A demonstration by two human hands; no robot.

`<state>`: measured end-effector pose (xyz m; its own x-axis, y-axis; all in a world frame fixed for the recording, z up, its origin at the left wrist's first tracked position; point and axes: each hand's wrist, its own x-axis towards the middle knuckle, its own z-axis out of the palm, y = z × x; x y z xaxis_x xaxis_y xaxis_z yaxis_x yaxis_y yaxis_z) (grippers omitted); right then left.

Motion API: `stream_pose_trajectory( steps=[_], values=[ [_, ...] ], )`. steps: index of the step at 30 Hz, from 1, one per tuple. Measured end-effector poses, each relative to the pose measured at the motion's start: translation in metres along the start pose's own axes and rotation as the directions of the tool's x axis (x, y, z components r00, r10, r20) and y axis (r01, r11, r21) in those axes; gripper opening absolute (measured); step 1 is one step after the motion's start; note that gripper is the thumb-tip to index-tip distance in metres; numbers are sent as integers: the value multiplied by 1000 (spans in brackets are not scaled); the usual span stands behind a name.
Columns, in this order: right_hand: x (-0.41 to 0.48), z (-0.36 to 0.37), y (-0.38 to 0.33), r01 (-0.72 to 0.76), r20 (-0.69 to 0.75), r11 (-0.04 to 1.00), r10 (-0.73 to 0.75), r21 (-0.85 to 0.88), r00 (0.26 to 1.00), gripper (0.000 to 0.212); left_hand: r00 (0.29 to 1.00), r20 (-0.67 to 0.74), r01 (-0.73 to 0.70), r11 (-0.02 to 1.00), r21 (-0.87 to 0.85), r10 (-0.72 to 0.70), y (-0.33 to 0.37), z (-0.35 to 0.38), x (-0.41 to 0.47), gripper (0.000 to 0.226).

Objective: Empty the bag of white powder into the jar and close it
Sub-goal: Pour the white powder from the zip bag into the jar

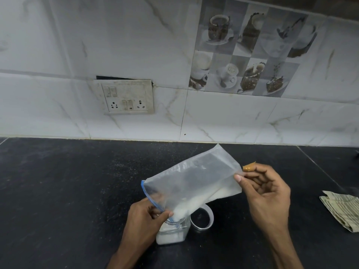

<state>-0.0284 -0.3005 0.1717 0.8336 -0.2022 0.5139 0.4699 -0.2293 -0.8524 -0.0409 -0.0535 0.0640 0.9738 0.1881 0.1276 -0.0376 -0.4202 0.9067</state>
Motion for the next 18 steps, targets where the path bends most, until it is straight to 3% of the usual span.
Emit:
stream_pose_trajectory(
  steps=[18],
  values=[
    [2,-3,7,104,19,989,-103,-106,994,39,1000,13,9,1000,-16,-9,1,-2,0,18]
  ],
)
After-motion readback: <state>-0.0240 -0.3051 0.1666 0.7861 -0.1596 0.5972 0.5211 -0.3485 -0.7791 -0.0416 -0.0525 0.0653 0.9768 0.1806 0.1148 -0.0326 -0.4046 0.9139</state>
